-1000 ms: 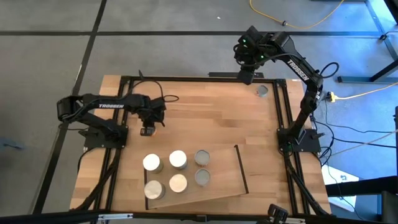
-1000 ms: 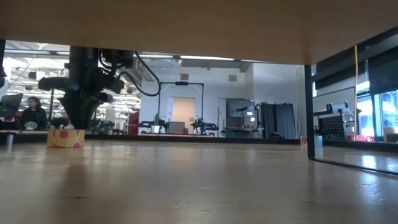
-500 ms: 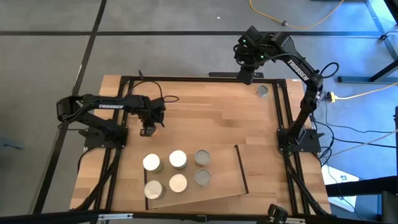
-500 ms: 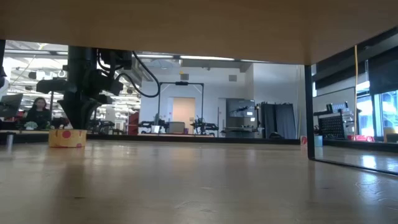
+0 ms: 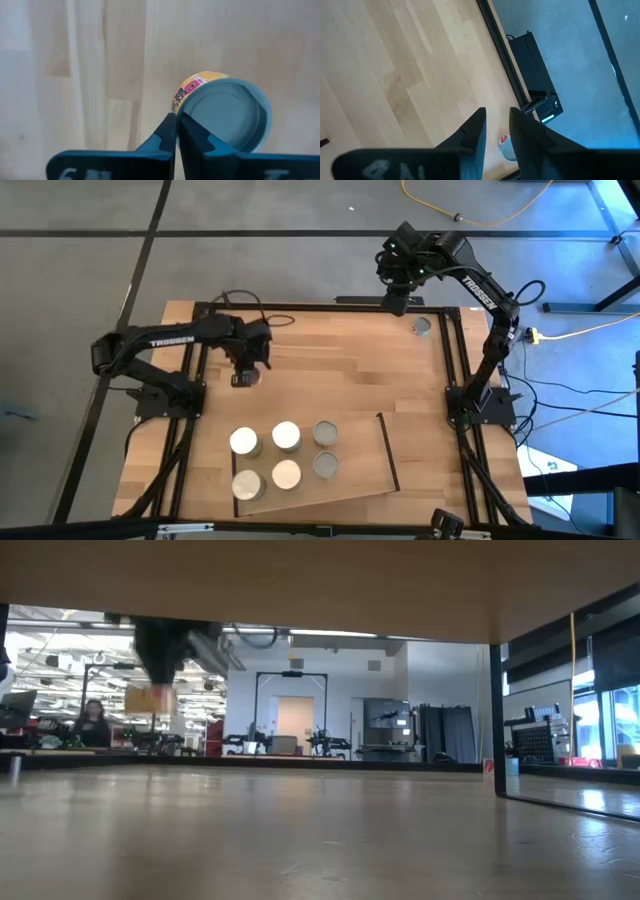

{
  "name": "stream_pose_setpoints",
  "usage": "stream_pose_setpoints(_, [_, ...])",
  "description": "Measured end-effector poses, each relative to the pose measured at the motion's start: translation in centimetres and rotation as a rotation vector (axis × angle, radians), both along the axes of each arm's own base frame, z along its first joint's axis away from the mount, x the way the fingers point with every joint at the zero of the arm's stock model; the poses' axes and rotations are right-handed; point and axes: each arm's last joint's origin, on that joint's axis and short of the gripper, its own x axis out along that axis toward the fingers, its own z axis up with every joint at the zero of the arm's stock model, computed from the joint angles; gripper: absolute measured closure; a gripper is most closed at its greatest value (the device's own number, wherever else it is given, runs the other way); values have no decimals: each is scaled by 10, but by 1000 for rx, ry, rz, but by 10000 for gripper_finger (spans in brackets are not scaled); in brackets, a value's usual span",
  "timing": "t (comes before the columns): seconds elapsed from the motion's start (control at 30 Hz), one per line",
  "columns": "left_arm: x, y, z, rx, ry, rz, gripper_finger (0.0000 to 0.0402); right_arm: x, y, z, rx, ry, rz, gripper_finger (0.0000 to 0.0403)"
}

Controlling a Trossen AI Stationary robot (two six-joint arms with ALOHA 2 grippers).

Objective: Pick and place cans onto a shelf
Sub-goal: Put the canned pineapple rings on the shelf

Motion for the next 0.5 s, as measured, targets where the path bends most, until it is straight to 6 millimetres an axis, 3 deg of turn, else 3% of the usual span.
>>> stream_pose_setpoints(0.17, [6,2,67,34,-77,-12,400,-3,3,4,-13,-6,23,315])
stream_pose_setpoints(0.33, [8,-3,142,148,-271,35,401,-11,9,12,-25,-33,21,315])
stream_pose_setpoints(0.5, [19,-14,192,323,-394,71,401,-15,12,17,-34,-48,20,315])
